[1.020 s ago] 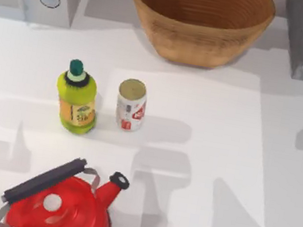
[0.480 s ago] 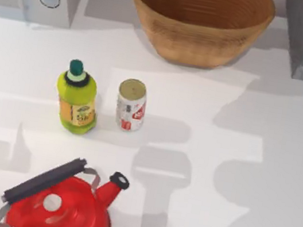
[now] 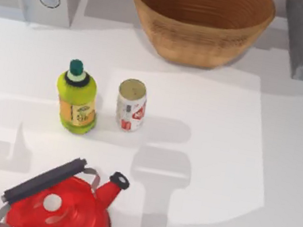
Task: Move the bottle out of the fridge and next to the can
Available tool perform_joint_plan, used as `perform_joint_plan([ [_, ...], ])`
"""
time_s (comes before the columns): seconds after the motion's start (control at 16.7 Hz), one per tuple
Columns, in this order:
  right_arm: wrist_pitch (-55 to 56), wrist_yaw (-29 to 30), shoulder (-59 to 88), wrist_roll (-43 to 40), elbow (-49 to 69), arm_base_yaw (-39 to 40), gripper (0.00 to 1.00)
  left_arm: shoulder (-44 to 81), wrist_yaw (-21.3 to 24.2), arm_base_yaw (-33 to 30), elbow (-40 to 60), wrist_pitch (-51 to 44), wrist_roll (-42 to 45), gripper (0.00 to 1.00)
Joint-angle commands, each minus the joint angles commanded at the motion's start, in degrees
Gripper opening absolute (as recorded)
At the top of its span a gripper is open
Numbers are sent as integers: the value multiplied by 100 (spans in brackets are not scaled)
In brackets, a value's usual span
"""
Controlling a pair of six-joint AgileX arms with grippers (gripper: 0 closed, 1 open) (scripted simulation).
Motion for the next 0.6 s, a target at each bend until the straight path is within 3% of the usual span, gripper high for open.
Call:
perform_joint_plan([
  [0.3, -20, 11, -4, 0, -9, 31, 100, 0, 0, 0, 0, 0, 0, 100],
  [0.6, -361, 95, 368, -4, 729, 90, 100, 0, 0, 0, 0, 0, 0, 100],
])
